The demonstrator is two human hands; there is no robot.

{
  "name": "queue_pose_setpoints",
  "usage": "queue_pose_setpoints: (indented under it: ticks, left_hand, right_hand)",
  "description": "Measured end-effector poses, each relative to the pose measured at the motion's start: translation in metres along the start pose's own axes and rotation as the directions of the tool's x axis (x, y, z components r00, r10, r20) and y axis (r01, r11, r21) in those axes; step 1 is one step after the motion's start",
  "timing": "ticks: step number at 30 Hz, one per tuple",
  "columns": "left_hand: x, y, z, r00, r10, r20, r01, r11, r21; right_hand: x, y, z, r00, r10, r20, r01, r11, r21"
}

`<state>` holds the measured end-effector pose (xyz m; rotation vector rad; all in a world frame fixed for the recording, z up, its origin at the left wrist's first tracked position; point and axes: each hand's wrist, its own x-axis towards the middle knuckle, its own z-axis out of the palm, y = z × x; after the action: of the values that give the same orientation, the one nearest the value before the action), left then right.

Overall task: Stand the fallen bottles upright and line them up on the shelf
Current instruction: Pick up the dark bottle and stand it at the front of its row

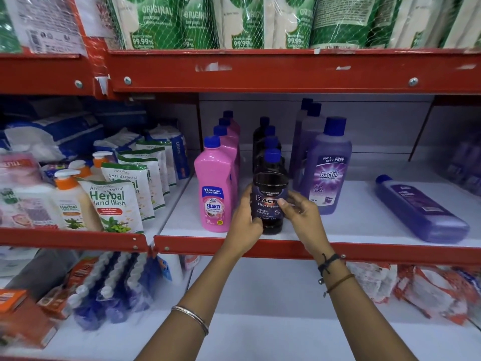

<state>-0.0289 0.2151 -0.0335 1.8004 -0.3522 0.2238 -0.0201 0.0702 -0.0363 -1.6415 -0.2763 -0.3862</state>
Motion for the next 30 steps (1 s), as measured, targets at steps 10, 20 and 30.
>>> queue_pose_setpoints:
  ticks: [10,20,30]
  left_hand:
    - [-0.004,-0.006,0.005,0.999,0.050,0.002,-0.050,0.998,0.024]
    - [-0.037,0.025,0.070,0.817,0.449,-0.363,-0.392,0.893,0.222]
    - [0.007,0.060,0.195,0.963,0.264,-0.058,-0.271,0.940,-0.207]
  right_hand:
    - [-0.003,-0.003,-0.001,1.000,0.012,0.025,-0.011,1.000,-0.020]
    - [-0.021,-0.007,-0.053,0.992,0.032,-0.120,-0.040,0.997,-0.061]
    - [-0.017,-0.006,-0.204,0.942,-0.056,-0.331,-0.056,0.946,-0.319]
